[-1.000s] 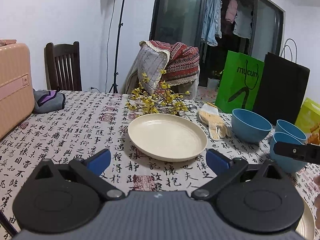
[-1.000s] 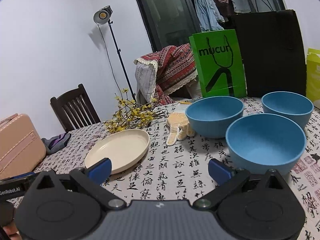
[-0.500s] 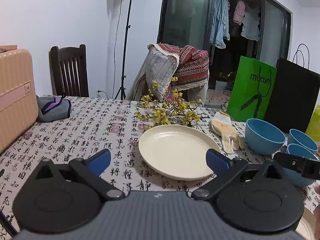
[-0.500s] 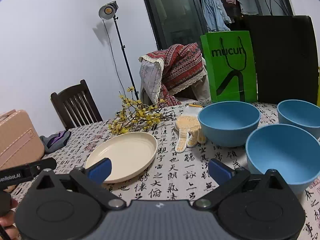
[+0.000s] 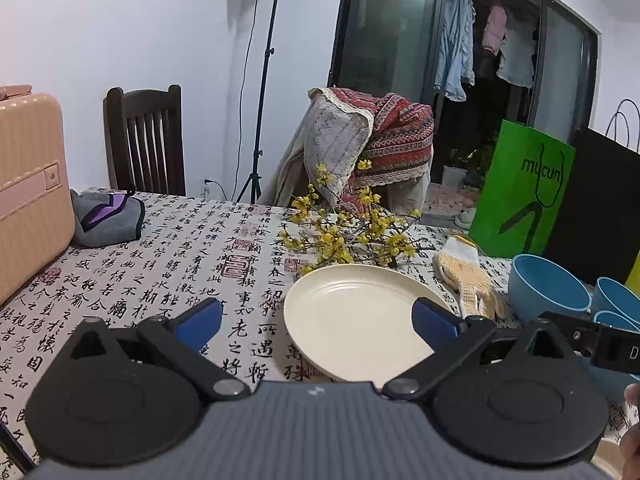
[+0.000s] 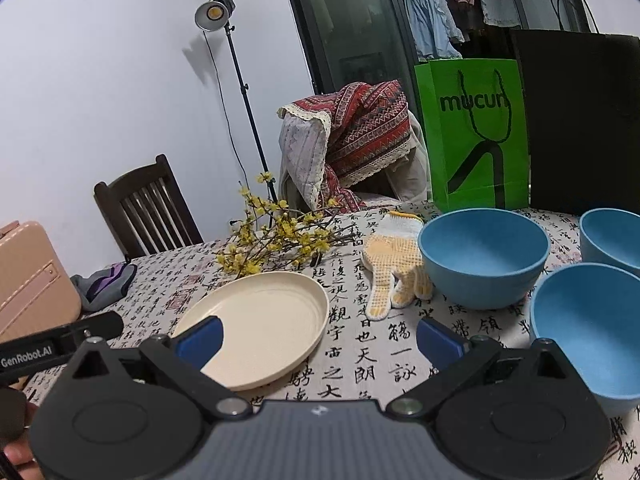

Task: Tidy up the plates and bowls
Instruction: 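Move both open tools toward the cream plate beside the yellow flowers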

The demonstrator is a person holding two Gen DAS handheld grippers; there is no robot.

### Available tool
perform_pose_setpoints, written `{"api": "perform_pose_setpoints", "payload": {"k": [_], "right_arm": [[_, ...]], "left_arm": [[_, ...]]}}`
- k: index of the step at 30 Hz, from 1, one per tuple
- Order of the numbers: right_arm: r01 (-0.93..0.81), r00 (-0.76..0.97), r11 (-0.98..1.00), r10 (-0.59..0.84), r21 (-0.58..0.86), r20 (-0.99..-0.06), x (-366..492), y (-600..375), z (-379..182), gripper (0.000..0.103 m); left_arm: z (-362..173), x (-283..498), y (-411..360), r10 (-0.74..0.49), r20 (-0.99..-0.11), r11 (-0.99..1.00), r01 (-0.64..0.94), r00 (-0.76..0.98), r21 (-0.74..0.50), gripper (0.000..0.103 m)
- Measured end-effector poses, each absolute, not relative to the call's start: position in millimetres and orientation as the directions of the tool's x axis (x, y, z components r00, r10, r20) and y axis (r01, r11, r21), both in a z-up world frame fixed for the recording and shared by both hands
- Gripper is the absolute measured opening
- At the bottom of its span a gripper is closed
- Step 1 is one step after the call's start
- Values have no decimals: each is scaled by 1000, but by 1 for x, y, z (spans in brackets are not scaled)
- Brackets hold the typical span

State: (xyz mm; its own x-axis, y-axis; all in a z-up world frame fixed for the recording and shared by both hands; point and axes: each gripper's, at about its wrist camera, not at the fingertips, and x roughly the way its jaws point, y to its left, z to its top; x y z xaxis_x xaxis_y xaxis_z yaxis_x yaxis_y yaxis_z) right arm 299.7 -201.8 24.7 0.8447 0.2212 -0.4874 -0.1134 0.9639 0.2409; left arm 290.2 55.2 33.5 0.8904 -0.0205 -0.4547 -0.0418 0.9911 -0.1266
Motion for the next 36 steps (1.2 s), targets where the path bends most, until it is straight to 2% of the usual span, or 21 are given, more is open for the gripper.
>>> {"api": "perform_pose_setpoints", "payload": {"k": [20, 28, 36], "right_arm": [[-81, 831, 965, 203, 249, -518, 350, -186, 22, 103], [-61, 826, 968, 186, 245, -532, 369, -182, 19, 103], [-37, 823, 968, 170, 248, -542, 392, -180, 14, 103]], "left_arm": [[38, 334, 63, 27, -460, 984, -103, 888, -142, 103], [30, 354, 68, 26, -489, 975, -130, 872, -179, 103], [25, 378, 72, 74, -494, 968, -181, 866, -173, 103]]}}
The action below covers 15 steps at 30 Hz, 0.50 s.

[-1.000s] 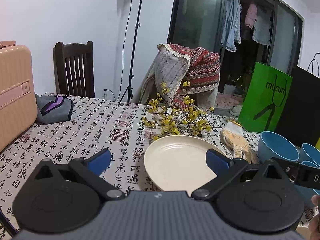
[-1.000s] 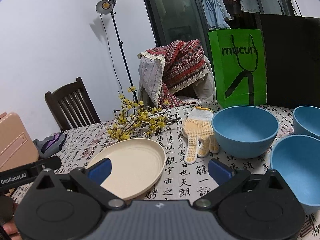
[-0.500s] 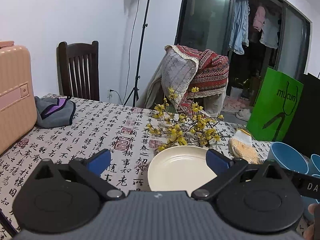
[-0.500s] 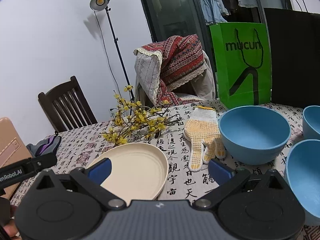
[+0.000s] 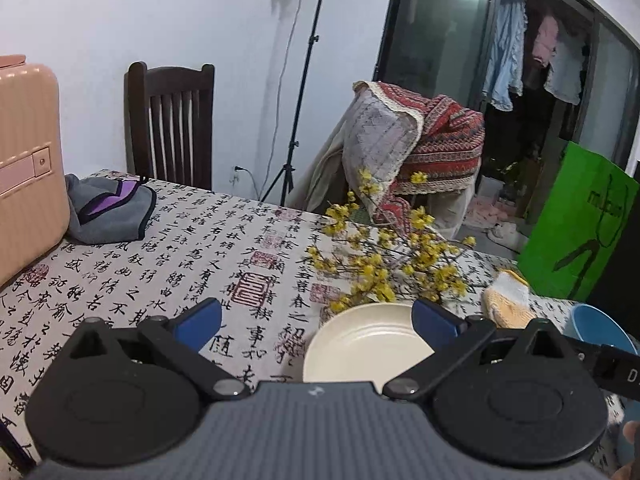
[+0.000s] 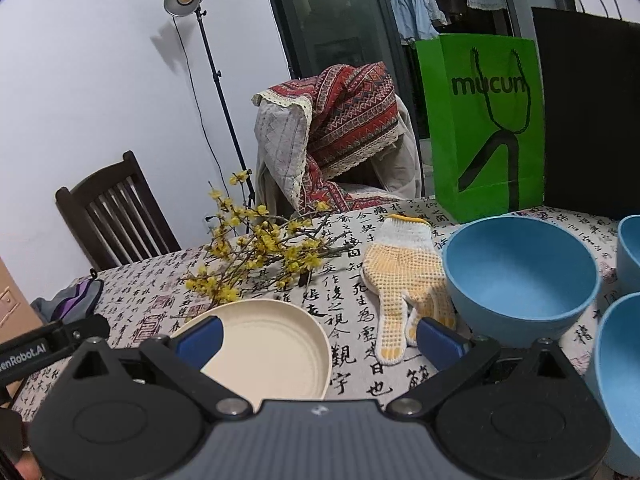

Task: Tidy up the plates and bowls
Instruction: 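Move both open tools toward the cream plate beside the yellow flowers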

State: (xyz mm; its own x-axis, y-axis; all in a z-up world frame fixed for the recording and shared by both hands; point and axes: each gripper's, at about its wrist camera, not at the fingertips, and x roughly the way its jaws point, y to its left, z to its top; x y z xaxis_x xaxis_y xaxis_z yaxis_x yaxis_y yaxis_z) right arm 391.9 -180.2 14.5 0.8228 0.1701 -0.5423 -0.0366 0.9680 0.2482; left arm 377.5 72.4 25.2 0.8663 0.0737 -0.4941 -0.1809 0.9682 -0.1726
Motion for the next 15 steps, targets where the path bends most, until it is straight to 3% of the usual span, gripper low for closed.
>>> {"api": "perform_pose_setpoints", "payload": {"k": [15], "right_arm": [[5, 772, 974, 140, 226, -621, 436, -168, -10, 103]], "left_arm": [[-18, 414, 87, 101, -575, 955, -241, 812, -171, 103]]}}
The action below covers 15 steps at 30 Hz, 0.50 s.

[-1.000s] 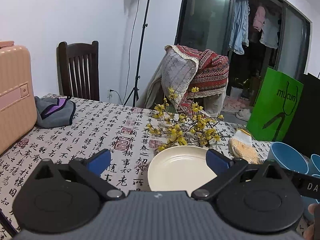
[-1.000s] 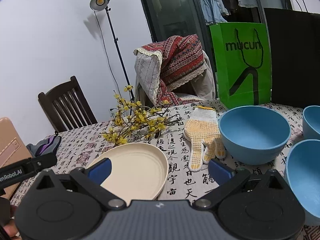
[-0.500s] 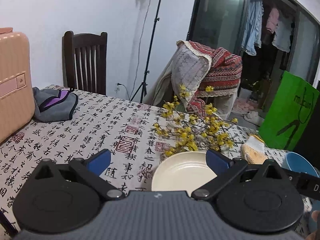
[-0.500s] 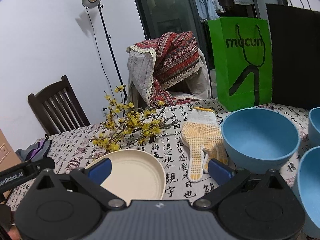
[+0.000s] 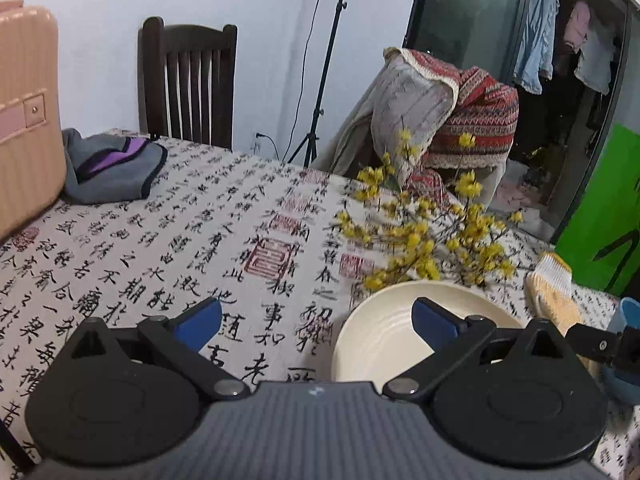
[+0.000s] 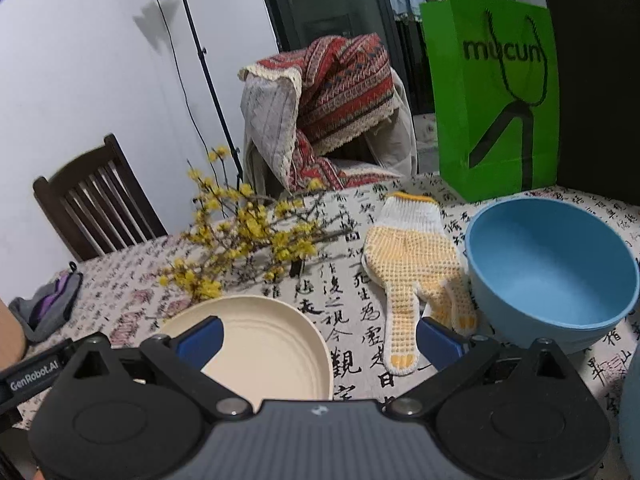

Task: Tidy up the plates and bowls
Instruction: 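Move both open tools toward the cream plate beside the yellow flowers, then close both grippers on the rim of the cream plate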

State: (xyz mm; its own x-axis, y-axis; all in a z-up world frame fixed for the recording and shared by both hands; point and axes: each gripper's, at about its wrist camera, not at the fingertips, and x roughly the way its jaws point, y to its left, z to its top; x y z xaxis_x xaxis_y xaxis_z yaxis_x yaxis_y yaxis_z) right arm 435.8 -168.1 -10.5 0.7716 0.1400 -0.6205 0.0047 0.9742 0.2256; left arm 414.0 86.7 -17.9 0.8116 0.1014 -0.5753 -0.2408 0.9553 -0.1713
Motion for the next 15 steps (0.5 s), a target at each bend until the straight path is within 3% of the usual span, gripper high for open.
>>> {"api": "perform_pose_setpoints", "payload": {"k": [6, 15], "right_arm": [[4, 753, 978, 133, 208, -644, 444, -165, -23, 102], [-5, 749, 985, 119, 174, -652, 445, -153, -29, 101]], "left_arm": [[-30, 415, 85, 95, -566, 969, -206, 819, -137, 103], [-36, 415, 95, 13, -574, 960, -171, 819, -222, 103]]}}
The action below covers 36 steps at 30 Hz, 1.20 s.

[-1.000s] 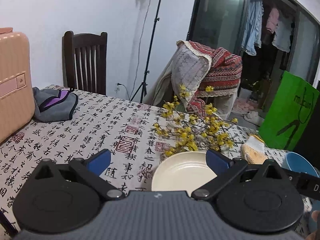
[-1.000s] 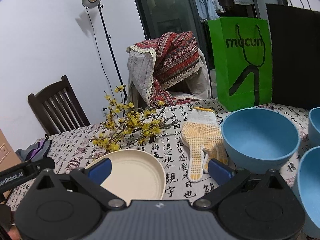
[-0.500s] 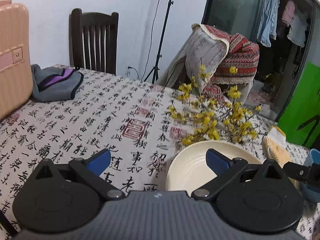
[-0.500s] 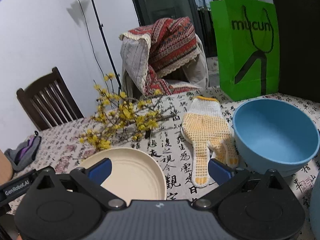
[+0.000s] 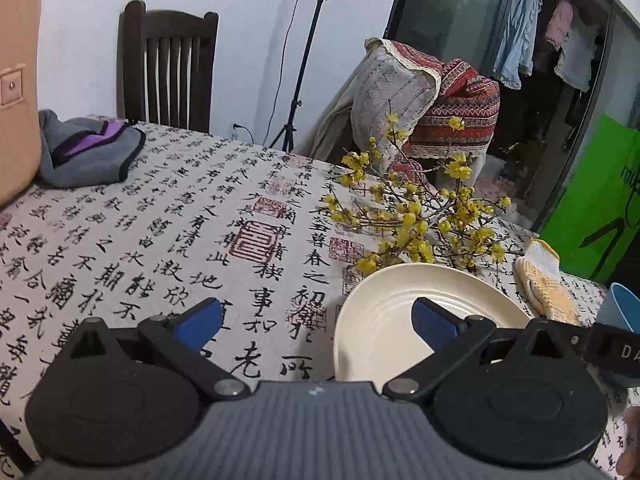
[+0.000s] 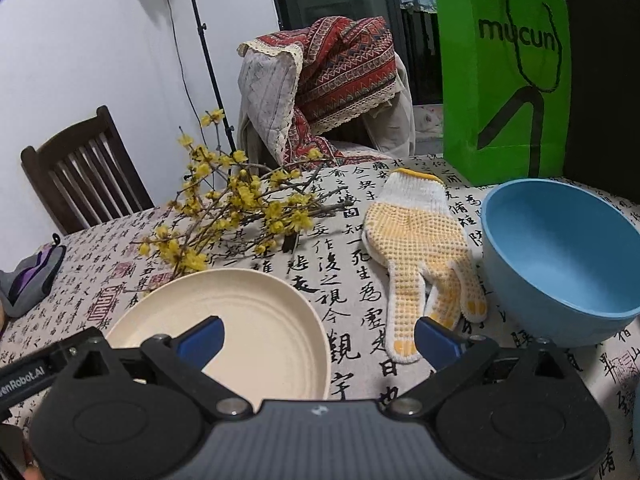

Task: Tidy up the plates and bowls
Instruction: 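Close both grippers on the rim of the cream plate, then lift the gripped cream plate off the cloth with both tools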

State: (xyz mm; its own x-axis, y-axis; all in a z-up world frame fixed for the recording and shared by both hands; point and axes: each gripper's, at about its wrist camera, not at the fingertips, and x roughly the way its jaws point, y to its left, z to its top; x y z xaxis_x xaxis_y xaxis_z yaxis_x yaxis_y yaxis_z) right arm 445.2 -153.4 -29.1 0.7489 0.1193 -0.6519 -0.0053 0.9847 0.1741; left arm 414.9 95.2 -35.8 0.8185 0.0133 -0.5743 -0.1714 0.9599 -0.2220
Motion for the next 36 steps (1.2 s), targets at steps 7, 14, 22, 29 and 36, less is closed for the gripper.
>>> {"api": "perform_pose_setpoints", "payload": {"k": [7, 14, 22, 29, 36], "right_arm": [[-6, 734, 974, 158, 226, -661, 446, -154, -32, 99], [-3, 714, 971, 169, 239, -679, 450, -156, -37, 77], [-2, 715, 970, 172, 244, -678, 450, -159, -41, 64], [-11, 706, 974, 169, 228, -688, 452, -155, -43, 49], [-18, 684, 973, 180, 230, -707, 454, -154, -50, 32]], "left_arm": [[-39, 416, 92, 19, -577, 967, -162, 816, -196, 103], [-42, 418, 91, -8, -583, 967, -143, 813, -212, 88], [-48, 421, 84, -25, -611, 975, -116, 791, -189, 53], [-50, 421, 81, -40, -618, 977, -98, 785, -188, 45], [-54, 423, 80, -66, -636, 977, -79, 769, -197, 29]]}}
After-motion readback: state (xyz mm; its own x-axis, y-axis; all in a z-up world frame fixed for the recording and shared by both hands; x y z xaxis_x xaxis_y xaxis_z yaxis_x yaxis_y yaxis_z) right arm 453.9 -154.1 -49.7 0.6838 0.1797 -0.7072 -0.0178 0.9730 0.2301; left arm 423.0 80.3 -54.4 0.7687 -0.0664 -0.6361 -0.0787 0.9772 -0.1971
